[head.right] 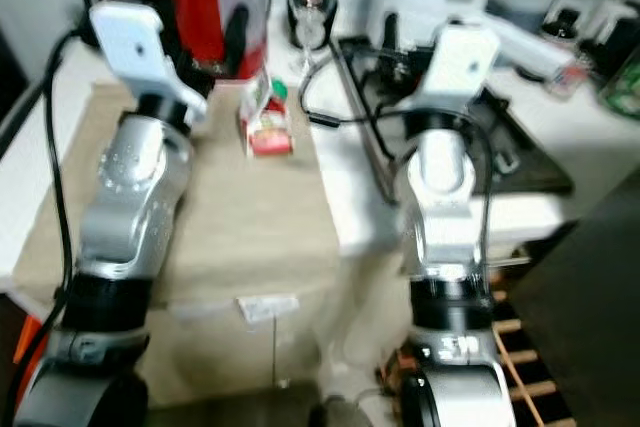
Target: Restocking fridge
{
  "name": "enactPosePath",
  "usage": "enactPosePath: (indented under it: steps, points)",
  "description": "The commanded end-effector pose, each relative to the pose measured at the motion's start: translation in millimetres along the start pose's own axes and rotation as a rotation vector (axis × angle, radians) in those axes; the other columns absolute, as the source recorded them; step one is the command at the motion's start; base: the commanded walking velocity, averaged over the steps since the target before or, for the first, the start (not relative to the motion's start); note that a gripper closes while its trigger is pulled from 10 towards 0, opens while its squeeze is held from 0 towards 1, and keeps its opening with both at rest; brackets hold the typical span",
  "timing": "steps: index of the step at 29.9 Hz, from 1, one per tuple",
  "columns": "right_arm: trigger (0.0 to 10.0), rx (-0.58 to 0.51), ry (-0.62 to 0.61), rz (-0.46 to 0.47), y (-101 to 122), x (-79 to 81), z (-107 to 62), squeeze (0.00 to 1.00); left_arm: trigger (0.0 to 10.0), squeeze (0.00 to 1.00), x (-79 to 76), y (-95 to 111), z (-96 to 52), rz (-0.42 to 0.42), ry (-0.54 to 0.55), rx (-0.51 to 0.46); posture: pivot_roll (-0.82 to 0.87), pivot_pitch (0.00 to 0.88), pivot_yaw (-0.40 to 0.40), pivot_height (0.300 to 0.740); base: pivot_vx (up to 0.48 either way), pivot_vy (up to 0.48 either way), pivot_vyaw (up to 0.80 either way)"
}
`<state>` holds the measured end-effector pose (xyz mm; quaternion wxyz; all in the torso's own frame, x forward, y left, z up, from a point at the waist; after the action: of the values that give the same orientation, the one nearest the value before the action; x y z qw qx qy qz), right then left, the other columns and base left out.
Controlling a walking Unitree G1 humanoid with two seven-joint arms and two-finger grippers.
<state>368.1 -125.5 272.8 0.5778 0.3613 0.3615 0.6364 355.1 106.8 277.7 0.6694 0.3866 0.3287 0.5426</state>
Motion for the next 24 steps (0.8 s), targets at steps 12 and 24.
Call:
enactPosePath:
  steps: [12,24]
  points:
    - [10.0,0.094,0.057,-0.017,-11,13.3,21.2,0.0,10.0,0.0,0.5,9,-21.8,0.009,-0.002,0.011,0.03,0.043,-0.083,0.711,0.0,0.0,0.0]
    - [10.0,0.196,0.137,0.111,-7,46.1,28.0,0.0,10.0,0.0,14.0,18,-49.6,0.032,0.082,0.061,0.06,0.154,-0.136,0.711,0.0,0.0,0.0]
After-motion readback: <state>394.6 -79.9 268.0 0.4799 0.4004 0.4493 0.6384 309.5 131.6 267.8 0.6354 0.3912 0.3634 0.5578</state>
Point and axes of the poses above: a point about 5 cm out from each wrist's last joint towards the gripper, its own z axis pointing out of the wrist towards the gripper, its own y axis along the axis of the wrist's last joint, x = y × z, the point moved 3 cm from there along z, pointing out of the wrist towards the gripper, and after that the axes turned 1 degree about -z, right-handed, at the moved point
